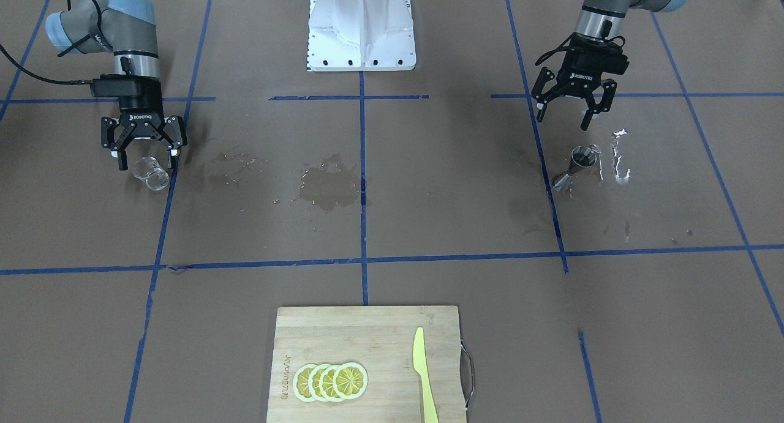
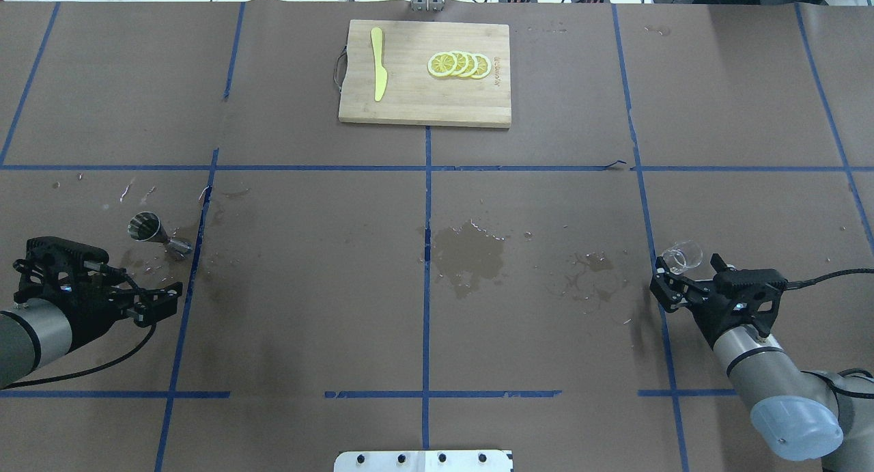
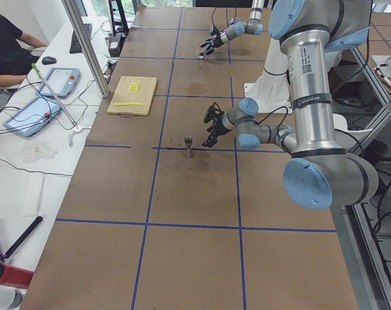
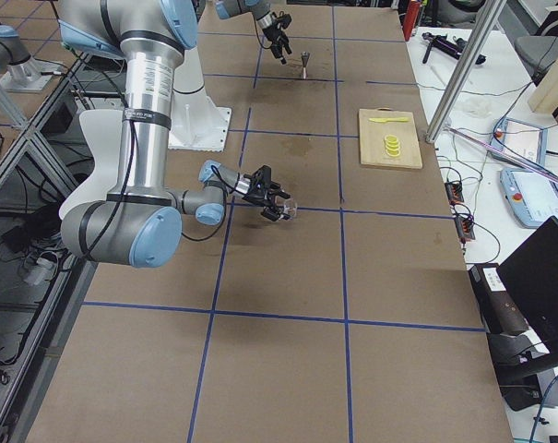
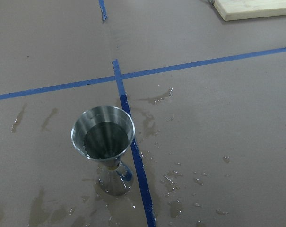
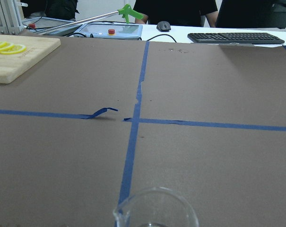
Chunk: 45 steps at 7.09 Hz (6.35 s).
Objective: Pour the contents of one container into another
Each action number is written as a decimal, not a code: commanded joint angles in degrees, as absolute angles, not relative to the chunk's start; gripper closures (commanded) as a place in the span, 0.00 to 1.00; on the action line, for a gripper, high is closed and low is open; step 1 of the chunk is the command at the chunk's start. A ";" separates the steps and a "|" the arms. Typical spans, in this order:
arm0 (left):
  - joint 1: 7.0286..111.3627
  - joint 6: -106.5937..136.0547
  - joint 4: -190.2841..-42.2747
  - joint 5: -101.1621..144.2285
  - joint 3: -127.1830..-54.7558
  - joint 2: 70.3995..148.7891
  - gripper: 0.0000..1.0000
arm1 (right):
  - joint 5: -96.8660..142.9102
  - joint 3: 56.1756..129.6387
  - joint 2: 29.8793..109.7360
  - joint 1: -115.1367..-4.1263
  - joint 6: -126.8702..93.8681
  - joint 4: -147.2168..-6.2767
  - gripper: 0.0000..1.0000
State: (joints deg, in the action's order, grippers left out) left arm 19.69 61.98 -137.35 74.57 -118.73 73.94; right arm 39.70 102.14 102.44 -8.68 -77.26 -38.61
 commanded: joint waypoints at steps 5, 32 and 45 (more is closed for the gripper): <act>23.81 59.94 -111.74 91.82 -128.06 80.91 0.00 | 41.91 109.14 109.23 -3.00 -77.43 -38.41 0.00; 87.28 -2.81 -100.99 137.22 -89.03 93.26 0.00 | 132.29 108.11 87.37 -89.12 13.54 -115.49 0.00; 87.01 -3.25 -93.43 131.57 -88.95 93.43 0.00 | 134.65 94.67 89.74 -91.49 0.03 -93.54 0.00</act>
State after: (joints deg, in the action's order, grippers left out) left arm 87.01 -2.90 -93.46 131.50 -88.95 93.54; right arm 134.63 95.90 89.74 -91.49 2.41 -97.11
